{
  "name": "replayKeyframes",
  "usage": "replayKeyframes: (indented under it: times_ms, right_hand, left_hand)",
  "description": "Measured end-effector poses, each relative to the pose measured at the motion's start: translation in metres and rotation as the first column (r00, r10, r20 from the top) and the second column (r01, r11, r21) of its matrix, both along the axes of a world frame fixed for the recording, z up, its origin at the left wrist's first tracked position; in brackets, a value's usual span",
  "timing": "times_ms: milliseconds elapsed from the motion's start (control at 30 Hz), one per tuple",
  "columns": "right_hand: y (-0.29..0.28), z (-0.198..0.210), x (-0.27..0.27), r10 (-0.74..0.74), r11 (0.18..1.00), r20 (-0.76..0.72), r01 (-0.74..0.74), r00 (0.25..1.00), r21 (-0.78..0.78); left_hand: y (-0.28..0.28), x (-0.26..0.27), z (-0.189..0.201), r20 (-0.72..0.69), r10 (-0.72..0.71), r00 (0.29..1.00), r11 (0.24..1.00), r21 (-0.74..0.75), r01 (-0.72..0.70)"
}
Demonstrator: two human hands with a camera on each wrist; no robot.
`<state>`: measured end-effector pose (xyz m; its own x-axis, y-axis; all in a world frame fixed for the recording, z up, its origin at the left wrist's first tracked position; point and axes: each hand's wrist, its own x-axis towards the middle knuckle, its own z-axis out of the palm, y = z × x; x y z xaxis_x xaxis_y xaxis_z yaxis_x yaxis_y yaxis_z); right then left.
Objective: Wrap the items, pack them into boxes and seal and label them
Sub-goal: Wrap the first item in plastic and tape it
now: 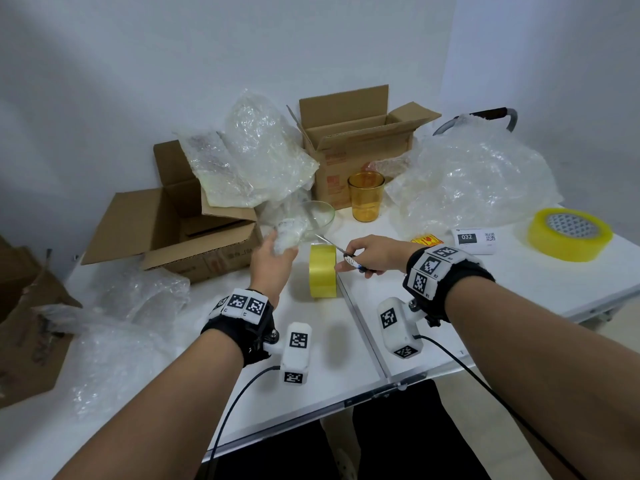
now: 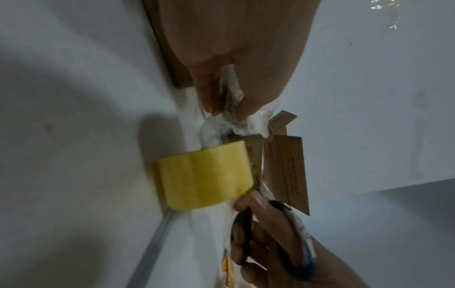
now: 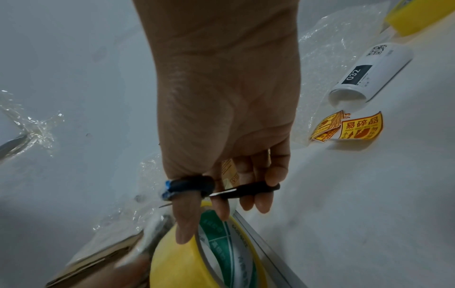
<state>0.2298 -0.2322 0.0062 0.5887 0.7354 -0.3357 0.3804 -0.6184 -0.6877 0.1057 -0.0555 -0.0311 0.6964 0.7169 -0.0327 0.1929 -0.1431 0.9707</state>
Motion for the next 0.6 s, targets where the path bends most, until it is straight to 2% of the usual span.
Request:
replayKeyframes:
  times_ms: [67,233,367,433,500,567,600]
  right_hand:
    - [0.001,0.000,-0.001,-0.002,1.000,-0.006,0.002,1.000,0.002]
    - [0.000,0.001,-0.001,-0.014,1.000,-0.006,0.014,1.000,-0.006]
    - [0.000,0.001,-0.001,-0.022,1.000,-0.004,0.022,1.000,-0.004]
    - [0.001,0.001,-0.003,-0.025,1.000,-0.016,0.025,1.000,0.002]
    - [0.001,0.002,-0.004,-0.025,1.000,-0.023,0.025,0.999,0.004]
    - [0.001,0.002,-0.004,-0.020,1.000,-0.019,0.020,1.000,0.002]
    - [0.001,0.003,-0.005,-0.019,1.000,-0.015,0.019,1.000,0.002]
  left_hand:
    - [0.006,-0.010,-0.012,-0.099,-0.026,0.995,1.000,0.014,0.028]
    - [0.021,-0.022,-0.028,-0.381,0.016,0.924,0.973,0.217,0.073]
    - [0.020,-0.019,-0.015,-0.656,0.085,0.750,0.909,0.359,0.211]
    - [0.014,-0.017,-0.006,-0.648,0.072,0.759,0.877,0.403,0.261]
    - [0.005,-0.015,0.002,-0.550,0.017,0.835,0.826,0.478,0.298]
    - [-0.003,-0.012,0.010,-0.372,-0.069,0.926,0.843,0.475,0.253]
    - [-0.007,-0.009,0.015,-0.296,-0.112,0.949,0.873,0.427,0.236]
